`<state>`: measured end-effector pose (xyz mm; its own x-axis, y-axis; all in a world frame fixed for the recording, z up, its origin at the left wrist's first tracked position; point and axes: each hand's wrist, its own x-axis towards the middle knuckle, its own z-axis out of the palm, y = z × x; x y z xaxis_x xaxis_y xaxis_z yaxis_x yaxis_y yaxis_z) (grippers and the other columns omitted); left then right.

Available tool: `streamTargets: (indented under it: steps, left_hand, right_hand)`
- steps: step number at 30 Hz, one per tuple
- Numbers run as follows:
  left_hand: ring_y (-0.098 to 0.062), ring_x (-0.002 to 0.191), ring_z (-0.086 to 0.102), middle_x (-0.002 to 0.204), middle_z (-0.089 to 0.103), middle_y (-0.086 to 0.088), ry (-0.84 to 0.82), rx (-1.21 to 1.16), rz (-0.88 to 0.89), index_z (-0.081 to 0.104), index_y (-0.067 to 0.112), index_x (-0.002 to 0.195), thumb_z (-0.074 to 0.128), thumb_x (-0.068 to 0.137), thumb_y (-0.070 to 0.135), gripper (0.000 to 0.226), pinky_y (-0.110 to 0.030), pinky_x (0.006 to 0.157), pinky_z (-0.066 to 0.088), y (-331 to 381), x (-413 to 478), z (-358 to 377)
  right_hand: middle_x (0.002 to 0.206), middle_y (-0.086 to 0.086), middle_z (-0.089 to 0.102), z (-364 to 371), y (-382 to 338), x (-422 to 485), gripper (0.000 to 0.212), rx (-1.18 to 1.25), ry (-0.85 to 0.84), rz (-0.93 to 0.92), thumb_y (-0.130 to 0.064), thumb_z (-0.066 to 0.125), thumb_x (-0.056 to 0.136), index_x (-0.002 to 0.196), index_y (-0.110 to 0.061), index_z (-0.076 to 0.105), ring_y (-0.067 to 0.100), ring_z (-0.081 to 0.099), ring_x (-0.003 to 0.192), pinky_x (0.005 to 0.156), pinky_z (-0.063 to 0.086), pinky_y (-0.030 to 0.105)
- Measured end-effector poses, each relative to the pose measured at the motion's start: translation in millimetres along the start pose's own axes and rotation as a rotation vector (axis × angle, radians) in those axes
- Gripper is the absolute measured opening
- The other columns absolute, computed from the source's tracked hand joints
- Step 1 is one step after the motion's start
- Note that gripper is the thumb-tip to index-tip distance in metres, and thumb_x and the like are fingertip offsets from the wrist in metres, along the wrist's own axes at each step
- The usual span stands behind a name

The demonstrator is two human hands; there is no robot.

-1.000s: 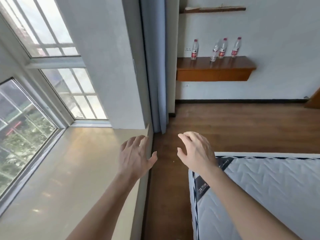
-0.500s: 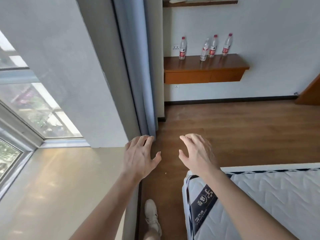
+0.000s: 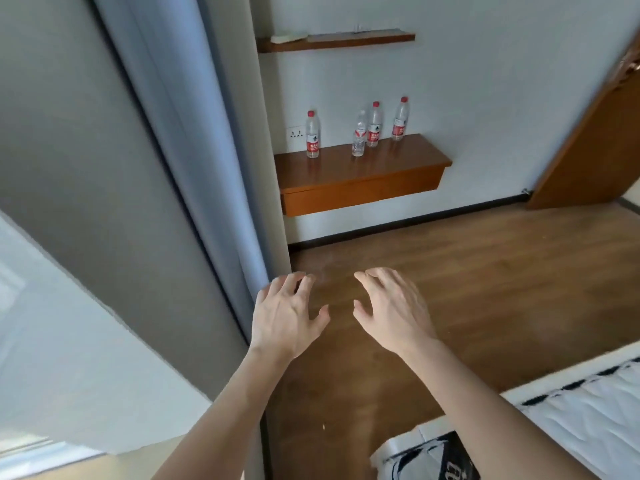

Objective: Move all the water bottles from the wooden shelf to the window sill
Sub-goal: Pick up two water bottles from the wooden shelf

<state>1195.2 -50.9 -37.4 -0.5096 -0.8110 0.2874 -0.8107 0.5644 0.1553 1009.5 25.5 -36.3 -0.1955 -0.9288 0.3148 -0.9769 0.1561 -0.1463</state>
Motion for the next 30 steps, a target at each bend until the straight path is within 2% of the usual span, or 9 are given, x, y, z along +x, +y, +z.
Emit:
streamTargets:
  steps: [4,14,18,24,30]
  left_hand:
    - [-0.024,0.118,0.055,0.128,0.06,0.002,-0.017,0.004,0.064,0.054,0.024,0.129,0.046,0.085,0.058,0.056,-0.043,0.096,0.048,-9.2,66.8,14.0]
    - [-0.021,0.132,0.045,0.142,0.051,0.004,-0.082,0.002,0.117,0.045,0.029,0.139,0.041,0.088,0.062,0.061,-0.045,0.108,0.041,-17.1,210.2,75.3]
    - [-0.019,0.132,0.046,0.142,0.051,0.004,-0.079,-0.001,0.116,0.046,0.03,0.138,0.041,0.088,0.065,0.061,-0.043,0.11,0.036,-6.9,288.2,102.4]
    - [-0.018,0.131,0.045,0.141,0.052,0.005,-0.09,-0.05,0.087,0.049,0.029,0.135,0.049,0.089,0.058,0.055,-0.041,0.11,0.035,17.8,417.1,136.6]
    - [-0.015,0.134,0.042,0.144,0.049,0.008,-0.099,-0.045,0.045,0.047,0.032,0.137,0.049,0.088,0.061,0.057,-0.04,0.111,0.033,31.4,514.9,169.8]
  right_hand:
    - [0.126,0.0,0.064,11.1,15.2,46.9,0.047,-0.032,-0.004,0.054,-0.042,0.062,0.089,0.132,-0.022,0.06,0.021,0.059,0.119,0.105,0.046,0.037]
    - [0.125,0.002,0.065,58.7,75.0,159.0,0.048,-0.054,-0.035,0.155,-0.041,0.064,0.089,0.132,-0.022,0.062,0.021,0.06,0.121,0.104,0.047,0.038]
    - [0.128,0.002,0.066,82.7,117.9,224.3,0.048,-0.043,-0.045,0.186,-0.044,0.066,0.088,0.131,-0.023,0.062,0.02,0.06,0.122,0.104,0.048,0.037]
    - [0.136,-0.005,0.062,106.4,195.7,338.0,0.049,-0.039,-0.058,0.181,-0.053,0.059,0.091,0.136,-0.031,0.057,0.015,0.054,0.13,0.111,0.037,0.031]
    - [0.13,-0.004,0.066,121.4,254.1,433.9,0.048,-0.028,-0.051,0.169,-0.047,0.067,0.087,0.131,-0.028,0.062,0.017,0.059,0.124,0.106,0.043,0.034]
